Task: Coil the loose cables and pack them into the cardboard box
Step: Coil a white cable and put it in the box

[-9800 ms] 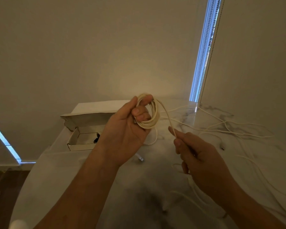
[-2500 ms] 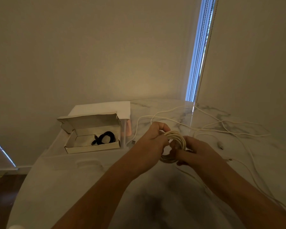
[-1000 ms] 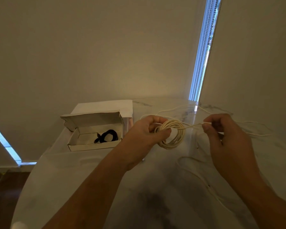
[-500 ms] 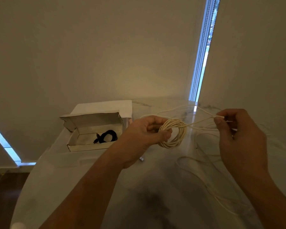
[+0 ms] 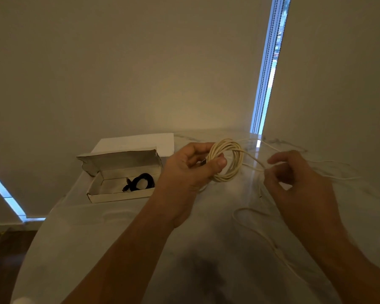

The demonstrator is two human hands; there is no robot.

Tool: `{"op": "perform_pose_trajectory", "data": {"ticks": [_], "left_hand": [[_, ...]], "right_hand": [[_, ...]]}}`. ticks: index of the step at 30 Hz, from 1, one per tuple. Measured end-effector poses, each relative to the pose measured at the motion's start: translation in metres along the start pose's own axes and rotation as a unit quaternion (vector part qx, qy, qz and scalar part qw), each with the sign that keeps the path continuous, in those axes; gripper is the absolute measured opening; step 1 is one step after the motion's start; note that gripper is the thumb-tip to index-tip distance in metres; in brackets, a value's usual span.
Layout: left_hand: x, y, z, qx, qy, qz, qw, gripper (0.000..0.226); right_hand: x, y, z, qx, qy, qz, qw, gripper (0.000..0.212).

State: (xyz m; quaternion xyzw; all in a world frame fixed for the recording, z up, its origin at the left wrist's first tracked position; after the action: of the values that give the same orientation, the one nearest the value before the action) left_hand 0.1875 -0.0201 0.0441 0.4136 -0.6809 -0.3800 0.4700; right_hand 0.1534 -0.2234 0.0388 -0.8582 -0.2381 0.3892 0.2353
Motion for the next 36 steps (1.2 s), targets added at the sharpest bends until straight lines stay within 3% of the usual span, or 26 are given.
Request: {"op": "perform_pose_trajectory", "data": {"ticks": [3,7,10,12,15,17,30,36], "left_hand": [[0.009,-0.005,0.003,-0.002,0.013,0.045,0.999,0.031],[0.018,-0.01,0.007,-0.018,0.004,0.101,0.995,0.034],[0.026,-0.011,0.01,-0.04,-0.008,0.157,0.987,0.034],[0.031,-0.014,0.012,-0.056,-0.021,0.184,0.981,0.031],[0.035,-0.018,0.012,-0.07,-0.029,0.182,0.98,0.028],[0.032,-0.018,0.011,-0.072,-0.019,0.179,0.981,0.028],[0.019,-0.018,0.007,-0.065,0.0,0.08,0.995,0.029],[0.014,-0.018,0.005,-0.062,0.0,0.059,0.996,0.028]], "right_hand": [[0.004,-0.007,0.005,-0.03,-0.024,0.033,0.999,0.023],[0.007,-0.009,0.006,-0.052,-0.006,0.055,0.997,0.013],[0.007,-0.003,0.004,-0.038,-0.001,-0.009,0.999,0.01],[0.011,0.004,0.002,0.016,-0.042,-0.093,0.995,0.009],[0.021,0.007,0.002,0.128,-0.14,-0.32,0.928,0.012],[0.025,0.006,0.004,0.168,-0.175,-0.397,0.885,0.014],[0.033,0.002,0.008,0.246,-0.203,-0.533,0.784,0.03],[0.035,-0.004,0.008,0.256,-0.234,-0.52,0.781,0.031]]}}
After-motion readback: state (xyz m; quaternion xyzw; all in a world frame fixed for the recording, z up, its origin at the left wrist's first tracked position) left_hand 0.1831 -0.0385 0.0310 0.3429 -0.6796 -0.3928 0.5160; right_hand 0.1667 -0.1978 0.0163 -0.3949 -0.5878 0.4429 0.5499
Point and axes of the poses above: each hand's wrist, its own z-axis away from the middle knuckle, its own x-axis out of the palm, y = z × x, the point moved 4 cm from there along -z, towards the middle knuckle, and after that the axes turned 7 degrees about z, right-handed, at the moved point
